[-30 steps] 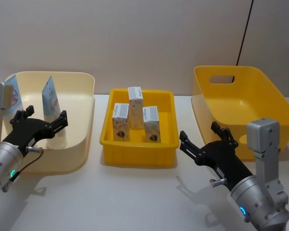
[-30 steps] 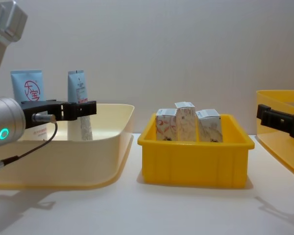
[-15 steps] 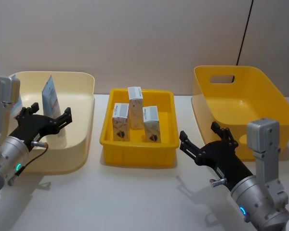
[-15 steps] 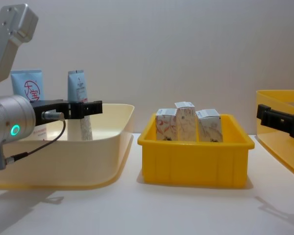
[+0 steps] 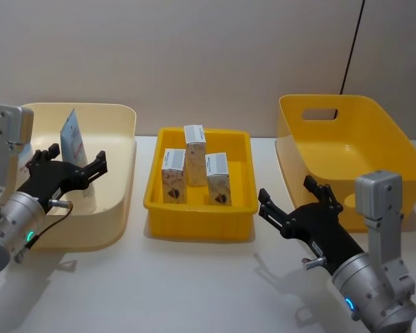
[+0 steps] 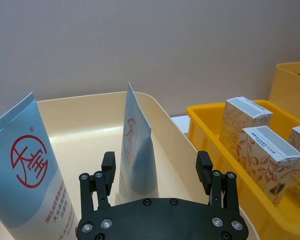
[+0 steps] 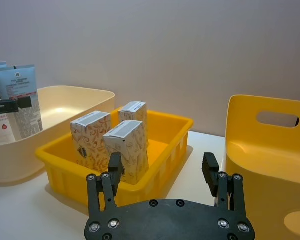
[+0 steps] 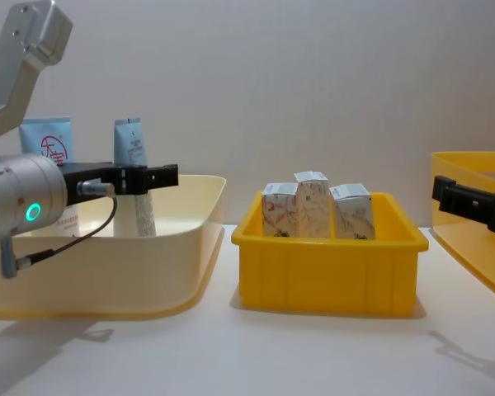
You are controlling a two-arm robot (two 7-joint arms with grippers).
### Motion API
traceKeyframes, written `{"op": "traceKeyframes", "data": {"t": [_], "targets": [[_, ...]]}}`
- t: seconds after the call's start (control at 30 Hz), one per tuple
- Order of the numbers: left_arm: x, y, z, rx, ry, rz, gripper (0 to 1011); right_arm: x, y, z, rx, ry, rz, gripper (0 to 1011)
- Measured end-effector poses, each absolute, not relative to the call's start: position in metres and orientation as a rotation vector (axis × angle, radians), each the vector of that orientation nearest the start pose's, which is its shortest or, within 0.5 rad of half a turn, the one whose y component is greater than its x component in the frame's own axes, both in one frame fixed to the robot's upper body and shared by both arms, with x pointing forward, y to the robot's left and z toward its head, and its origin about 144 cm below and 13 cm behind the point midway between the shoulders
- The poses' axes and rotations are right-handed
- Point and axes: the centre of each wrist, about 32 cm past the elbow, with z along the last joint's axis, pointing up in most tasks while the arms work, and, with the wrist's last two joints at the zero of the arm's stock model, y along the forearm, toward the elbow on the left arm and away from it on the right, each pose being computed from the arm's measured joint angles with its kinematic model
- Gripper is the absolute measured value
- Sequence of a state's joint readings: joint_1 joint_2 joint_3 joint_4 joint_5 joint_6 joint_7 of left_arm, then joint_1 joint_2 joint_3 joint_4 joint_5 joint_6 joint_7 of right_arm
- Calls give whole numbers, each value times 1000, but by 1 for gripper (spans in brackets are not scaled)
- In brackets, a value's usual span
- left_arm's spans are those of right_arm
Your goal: Bimanual collaborative sorting of washing and personal care products
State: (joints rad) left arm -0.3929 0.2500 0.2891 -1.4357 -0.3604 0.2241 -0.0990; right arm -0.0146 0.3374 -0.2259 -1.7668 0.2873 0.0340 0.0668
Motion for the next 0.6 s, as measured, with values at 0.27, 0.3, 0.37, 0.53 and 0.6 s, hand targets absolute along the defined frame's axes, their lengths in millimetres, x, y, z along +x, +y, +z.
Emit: {"op": "traceKeyframes", "data": {"t": [0.27, 0.3, 0.37, 0.53, 0.6], "targets": [[557, 220, 1232, 32, 50, 1213, 1003, 443, -237, 1189, 26, -75, -1229, 1001], [557, 220, 1233, 32, 50, 1212, 1003, 443, -237, 1189, 26, -75, -1229, 1001], [558, 219, 1233, 37, 51, 1211, 1003, 443, -237, 1189, 26, -75, -1229, 1001], [559, 218, 1234, 44, 53, 1209, 1003, 443, -237, 1189, 26, -75, -1229, 1001], [560, 218, 1234, 47, 54, 1209, 1003, 443, -237, 1189, 26, -75, -1229, 1001]]}}
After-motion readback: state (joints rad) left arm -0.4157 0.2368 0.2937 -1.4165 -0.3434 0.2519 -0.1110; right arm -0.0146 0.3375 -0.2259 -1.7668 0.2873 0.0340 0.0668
